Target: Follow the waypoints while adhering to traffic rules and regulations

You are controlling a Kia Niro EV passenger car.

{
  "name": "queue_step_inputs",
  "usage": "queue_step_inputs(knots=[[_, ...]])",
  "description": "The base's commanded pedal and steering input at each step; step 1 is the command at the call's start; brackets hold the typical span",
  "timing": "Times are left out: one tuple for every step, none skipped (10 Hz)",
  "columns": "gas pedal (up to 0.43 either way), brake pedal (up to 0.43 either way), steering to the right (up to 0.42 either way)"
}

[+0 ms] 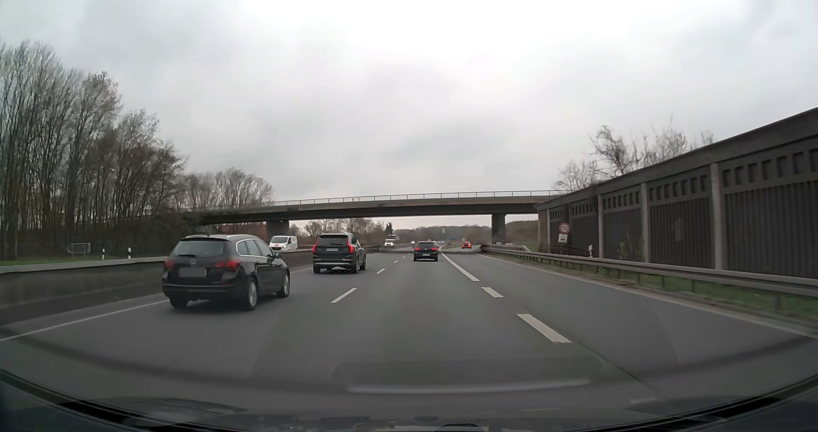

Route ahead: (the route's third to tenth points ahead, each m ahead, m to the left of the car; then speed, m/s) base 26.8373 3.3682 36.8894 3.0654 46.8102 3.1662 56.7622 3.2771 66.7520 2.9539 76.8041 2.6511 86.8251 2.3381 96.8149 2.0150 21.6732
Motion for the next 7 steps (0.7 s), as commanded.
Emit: queue_step_inputs(knots=[[0.22,0.0,0.0],[0.22,0.0,0.0],[0.22,0.0,0.0],[0.22,0.0,0.0],[0.22,0.0,0.0],[0.22,0.0,0.0],[0.22,0.0,0.0]])
